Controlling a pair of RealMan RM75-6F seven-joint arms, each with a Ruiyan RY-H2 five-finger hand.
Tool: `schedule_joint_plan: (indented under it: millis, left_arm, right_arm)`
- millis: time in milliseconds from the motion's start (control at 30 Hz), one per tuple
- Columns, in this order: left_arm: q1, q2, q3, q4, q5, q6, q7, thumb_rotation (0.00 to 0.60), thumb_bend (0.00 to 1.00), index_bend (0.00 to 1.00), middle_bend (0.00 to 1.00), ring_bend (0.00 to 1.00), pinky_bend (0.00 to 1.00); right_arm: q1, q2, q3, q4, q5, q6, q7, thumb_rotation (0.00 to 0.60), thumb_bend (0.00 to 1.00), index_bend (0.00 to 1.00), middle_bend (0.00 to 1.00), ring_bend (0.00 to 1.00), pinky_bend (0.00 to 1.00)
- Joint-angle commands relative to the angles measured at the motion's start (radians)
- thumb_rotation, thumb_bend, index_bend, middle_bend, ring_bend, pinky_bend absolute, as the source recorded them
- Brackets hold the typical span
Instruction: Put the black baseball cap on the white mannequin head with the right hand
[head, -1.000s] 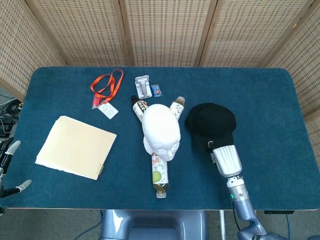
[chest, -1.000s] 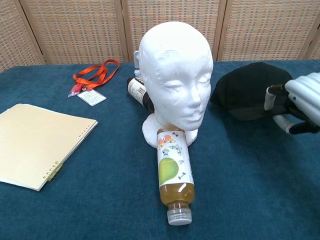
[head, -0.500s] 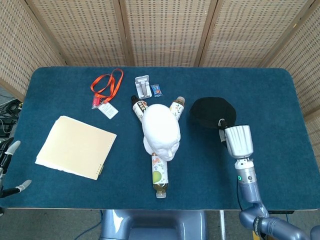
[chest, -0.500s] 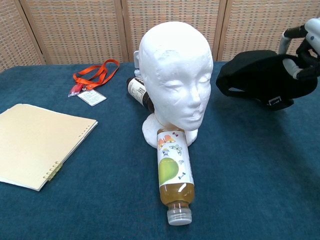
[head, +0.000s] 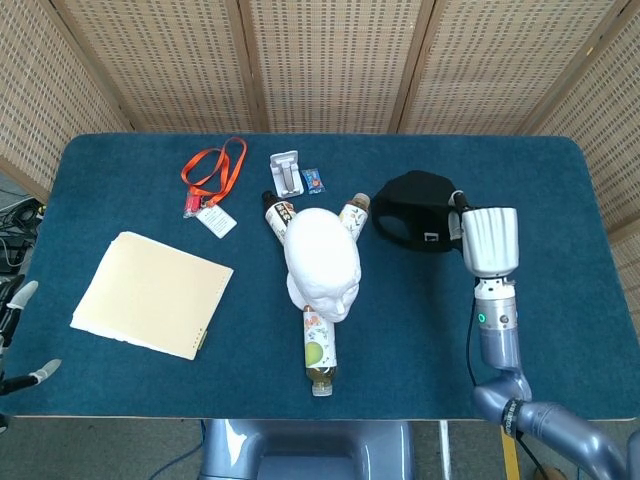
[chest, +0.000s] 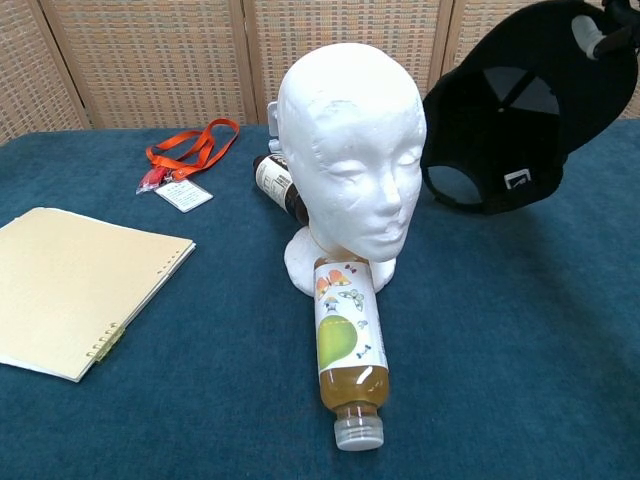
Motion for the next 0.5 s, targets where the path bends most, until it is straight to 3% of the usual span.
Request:
schedule_joint_plan:
  millis: [33,500]
  left_arm:
    - [-0.003,-0.001,0.000,-0.001,-0.002,-0.006,0.005,0.600,0.00,0.00,0.00,0.00,0.00]
    - [-0.023,0.005,-0.011,-0.005,-0.037,-0.048,-0.002,0.600,0.00,0.00,0.00,0.00,0.00]
  right_arm:
    - [0.024,0.024,0.026,-0.015,0.019,-0.013,-0.031,0.600,0.69,0.91,1.00,1.00,1.00]
    - [0.148,0.109,0.117,-0.121,0.106,-0.063,-0.222,0.600,0.69,0.91,1.00,1.00,1.00]
